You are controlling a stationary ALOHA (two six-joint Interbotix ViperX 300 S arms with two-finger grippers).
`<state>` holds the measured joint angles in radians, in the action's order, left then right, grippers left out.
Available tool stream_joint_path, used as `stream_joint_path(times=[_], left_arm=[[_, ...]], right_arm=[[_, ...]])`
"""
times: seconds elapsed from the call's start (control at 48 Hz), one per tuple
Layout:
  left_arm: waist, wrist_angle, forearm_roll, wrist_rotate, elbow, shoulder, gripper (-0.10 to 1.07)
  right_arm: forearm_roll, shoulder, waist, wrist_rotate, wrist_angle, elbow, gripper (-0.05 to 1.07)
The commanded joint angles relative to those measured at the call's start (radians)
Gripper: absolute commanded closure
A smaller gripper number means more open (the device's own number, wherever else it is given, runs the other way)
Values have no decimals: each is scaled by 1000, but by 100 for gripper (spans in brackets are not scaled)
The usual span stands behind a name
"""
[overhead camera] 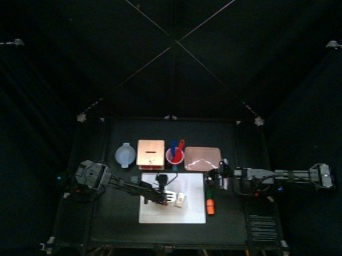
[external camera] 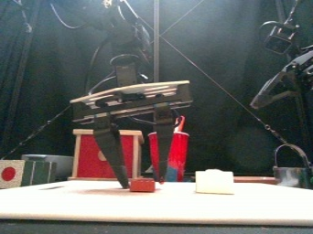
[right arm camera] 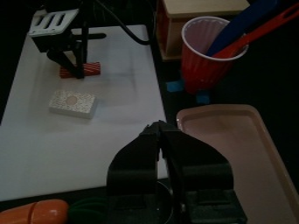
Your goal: Put salmon on rice
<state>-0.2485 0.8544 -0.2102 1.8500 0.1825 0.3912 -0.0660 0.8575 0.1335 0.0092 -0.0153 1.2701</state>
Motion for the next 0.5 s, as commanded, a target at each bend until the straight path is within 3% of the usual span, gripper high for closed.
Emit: stream_joint_path(times=[0.0, 0.104, 0.312, 0.479], left_arm=[[-2, 5, 2, 0, -8, -9, 23], [-2, 5, 0, -2, -8, -11, 30], [0, 8, -20, -23, -3, -67, 30], [8, 8, -55, -120, -26, -110, 30]], right_arm=[[3, -5, -2, 0, 5, -9, 100], [3, -5, -2, 0, 5, -8, 100], [3, -5, -2, 0, 5, -8, 100], [3, -5, 0, 0, 5, -8, 100]])
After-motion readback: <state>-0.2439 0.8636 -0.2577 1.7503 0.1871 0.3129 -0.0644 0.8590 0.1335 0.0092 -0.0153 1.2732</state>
